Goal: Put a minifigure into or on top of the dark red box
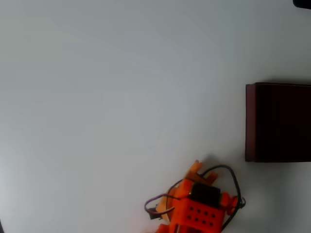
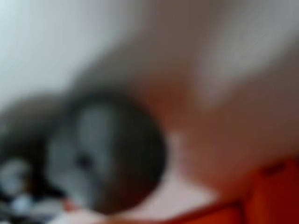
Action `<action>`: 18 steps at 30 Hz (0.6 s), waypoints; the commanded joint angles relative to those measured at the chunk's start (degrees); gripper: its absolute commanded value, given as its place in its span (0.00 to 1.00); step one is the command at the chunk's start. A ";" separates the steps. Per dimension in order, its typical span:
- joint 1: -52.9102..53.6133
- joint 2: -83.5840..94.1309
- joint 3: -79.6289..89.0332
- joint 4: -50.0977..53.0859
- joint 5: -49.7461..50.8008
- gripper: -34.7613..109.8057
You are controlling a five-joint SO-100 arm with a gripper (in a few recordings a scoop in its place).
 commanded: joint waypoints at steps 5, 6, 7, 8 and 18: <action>-4.75 3.87 1.67 0.26 3.08 0.24; -5.89 4.22 2.20 -0.62 3.52 0.24; -7.38 4.92 2.64 -1.41 4.31 0.24; -9.05 5.98 3.16 -2.29 5.54 0.24; -18.28 16.96 9.05 -8.09 12.22 0.24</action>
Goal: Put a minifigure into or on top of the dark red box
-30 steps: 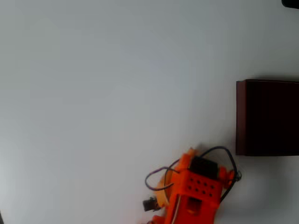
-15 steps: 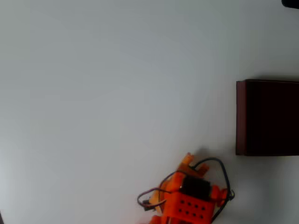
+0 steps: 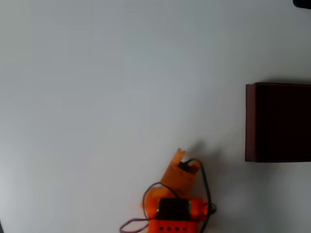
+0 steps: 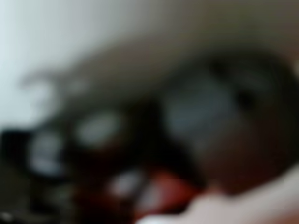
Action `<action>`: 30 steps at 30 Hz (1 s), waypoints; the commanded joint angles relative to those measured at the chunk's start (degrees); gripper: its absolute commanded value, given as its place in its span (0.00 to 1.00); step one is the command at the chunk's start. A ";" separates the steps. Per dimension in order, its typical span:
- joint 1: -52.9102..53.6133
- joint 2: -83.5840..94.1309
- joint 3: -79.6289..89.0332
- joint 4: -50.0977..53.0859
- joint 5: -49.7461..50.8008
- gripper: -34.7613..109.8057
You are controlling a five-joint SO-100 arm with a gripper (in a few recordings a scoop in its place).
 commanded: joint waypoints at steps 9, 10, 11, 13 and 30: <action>-6.59 -3.52 -3.96 -9.84 2.46 0.24; -6.33 -5.80 -5.54 -10.20 1.32 0.24; -5.89 -8.17 -7.56 -9.84 0.00 0.24; -4.92 -12.13 -12.04 -7.21 -1.93 0.24; -8.61 -13.97 -29.88 6.59 -32.78 0.30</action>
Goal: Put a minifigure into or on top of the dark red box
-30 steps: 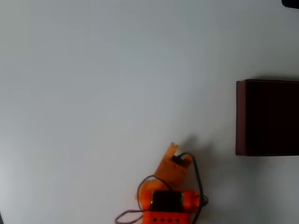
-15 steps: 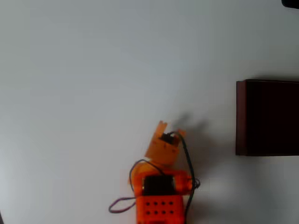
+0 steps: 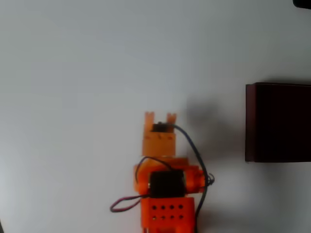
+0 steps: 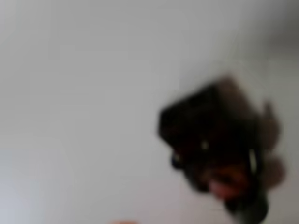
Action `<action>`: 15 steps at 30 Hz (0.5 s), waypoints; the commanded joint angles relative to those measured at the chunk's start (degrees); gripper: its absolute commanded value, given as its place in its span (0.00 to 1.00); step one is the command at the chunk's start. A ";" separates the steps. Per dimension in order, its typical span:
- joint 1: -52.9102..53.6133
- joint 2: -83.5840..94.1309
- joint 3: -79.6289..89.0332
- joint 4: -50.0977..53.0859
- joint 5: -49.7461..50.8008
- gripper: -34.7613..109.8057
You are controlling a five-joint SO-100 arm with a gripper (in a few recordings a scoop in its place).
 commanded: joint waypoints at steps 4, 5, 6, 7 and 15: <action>-7.29 0.26 1.32 -2.81 -12.13 0.32; -8.35 0.18 3.34 -5.62 -12.66 0.33; -9.23 -0.35 4.83 -6.86 -12.57 0.33; -9.67 -0.88 6.33 -7.82 -12.13 0.34; -7.73 -1.76 11.34 -7.91 -11.69 0.38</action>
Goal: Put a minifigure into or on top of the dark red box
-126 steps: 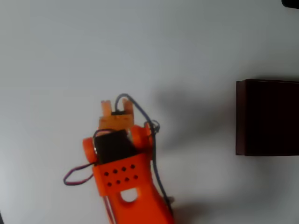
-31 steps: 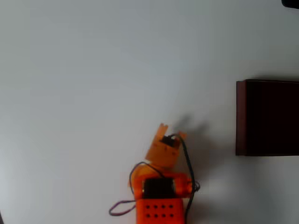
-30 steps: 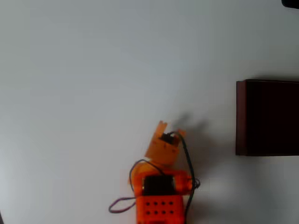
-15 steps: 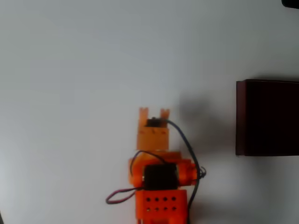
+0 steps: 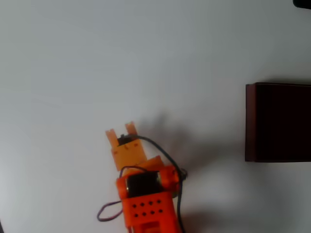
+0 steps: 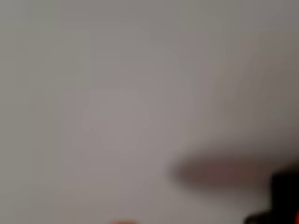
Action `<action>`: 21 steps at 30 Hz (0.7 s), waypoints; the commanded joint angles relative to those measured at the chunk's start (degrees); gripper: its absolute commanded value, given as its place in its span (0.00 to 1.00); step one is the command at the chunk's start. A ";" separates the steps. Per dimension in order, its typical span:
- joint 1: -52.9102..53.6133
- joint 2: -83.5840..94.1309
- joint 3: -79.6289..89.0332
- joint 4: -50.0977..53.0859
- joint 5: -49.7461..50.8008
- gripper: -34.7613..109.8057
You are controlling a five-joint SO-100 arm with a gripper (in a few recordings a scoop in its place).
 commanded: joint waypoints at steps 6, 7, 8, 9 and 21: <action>3.69 2.37 0.00 5.01 -1.93 0.40; 3.60 3.25 0.00 5.98 -1.49 0.41; 3.34 4.04 -0.18 7.29 -0.79 0.41; 3.34 4.66 -0.18 7.73 -0.97 0.41; 9.67 19.95 10.81 5.54 -7.47 0.43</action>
